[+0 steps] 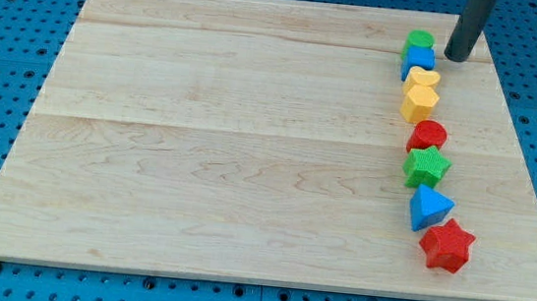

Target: Move the blue cube diagonally to the green circle

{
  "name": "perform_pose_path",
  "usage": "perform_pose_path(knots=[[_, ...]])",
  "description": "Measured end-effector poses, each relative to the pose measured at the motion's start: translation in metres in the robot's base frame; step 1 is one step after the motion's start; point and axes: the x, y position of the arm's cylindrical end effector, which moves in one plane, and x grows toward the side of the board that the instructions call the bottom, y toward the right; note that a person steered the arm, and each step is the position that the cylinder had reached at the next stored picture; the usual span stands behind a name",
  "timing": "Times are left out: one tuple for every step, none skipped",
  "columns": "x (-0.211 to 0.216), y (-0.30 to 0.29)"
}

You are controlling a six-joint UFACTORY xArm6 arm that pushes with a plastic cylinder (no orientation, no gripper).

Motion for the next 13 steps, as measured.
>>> perform_pose_path(knots=[[0.008,-0.069],[0.007,-0.118],[0.007,-0.133],[0.007,-0.133],[0.008,-0.121],[0.029,-0.160],[0.044,-0.197],[0.042,-0.117],[0.043,-0.116],[0.061,-0.088],[0.080,-0.093],[0.119,-0.165],[0.131,-0.279]])
